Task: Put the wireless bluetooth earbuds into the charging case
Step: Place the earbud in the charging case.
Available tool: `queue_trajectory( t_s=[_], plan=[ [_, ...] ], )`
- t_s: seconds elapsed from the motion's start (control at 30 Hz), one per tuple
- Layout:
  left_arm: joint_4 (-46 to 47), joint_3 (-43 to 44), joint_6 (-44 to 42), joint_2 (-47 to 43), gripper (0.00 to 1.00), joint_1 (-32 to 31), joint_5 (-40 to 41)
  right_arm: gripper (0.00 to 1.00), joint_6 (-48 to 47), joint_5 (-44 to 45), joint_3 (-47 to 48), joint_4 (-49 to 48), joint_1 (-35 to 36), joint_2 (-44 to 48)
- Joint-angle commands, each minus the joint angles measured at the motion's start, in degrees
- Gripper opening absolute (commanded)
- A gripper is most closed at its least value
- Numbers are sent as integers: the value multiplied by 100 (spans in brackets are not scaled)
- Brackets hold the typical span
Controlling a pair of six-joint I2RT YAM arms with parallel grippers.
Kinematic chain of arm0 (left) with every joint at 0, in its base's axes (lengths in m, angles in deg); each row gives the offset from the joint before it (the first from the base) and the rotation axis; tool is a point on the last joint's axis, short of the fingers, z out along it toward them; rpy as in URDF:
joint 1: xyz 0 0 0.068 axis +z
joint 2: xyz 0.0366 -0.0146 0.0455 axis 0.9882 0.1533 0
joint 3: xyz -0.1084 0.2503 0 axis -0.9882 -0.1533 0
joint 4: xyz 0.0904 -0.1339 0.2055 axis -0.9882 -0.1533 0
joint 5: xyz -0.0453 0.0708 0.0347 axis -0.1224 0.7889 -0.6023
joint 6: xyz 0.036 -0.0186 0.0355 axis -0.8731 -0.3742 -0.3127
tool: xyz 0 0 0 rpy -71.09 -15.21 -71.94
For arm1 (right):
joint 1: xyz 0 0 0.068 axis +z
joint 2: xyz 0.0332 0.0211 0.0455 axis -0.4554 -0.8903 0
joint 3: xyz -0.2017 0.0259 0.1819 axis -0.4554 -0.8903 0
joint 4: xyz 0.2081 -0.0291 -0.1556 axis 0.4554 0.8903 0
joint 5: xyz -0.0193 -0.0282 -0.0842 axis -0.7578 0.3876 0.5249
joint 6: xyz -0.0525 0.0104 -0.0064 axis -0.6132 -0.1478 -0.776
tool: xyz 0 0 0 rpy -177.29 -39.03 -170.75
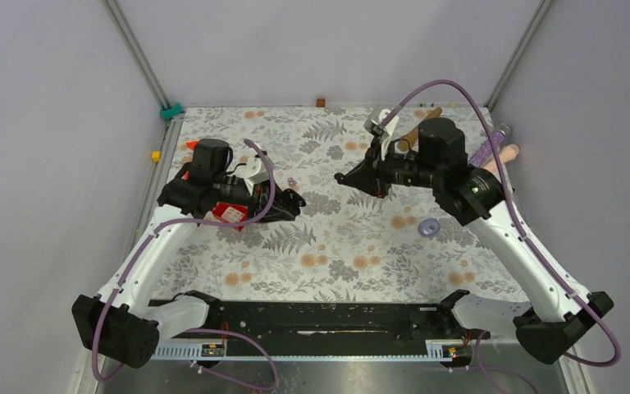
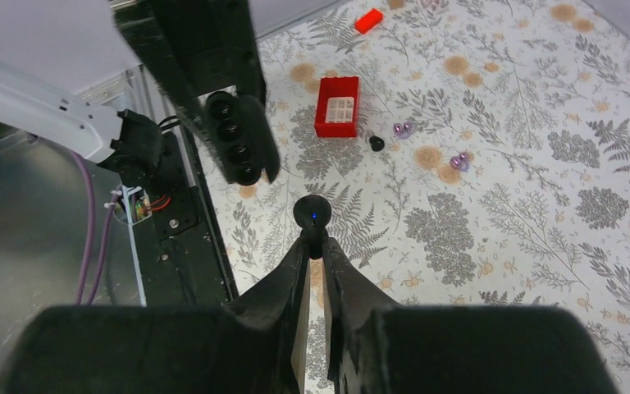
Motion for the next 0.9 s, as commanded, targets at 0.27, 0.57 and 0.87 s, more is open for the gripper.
queue_trajectory(
  t_s=[0.27, 0.57, 0.87],
  plan=[
    [1281, -8, 842, -177, 0, -235, 156, 15, 147, -493, -460, -515, 236, 483],
    [2258, -557, 1537, -442, 0, -238, 45, 16, 92, -629, -553, -549, 559, 286],
    [2713, -815, 1851, -393, 0, -226, 17, 18, 163, -768, -803, -819, 582, 394]
  ],
)
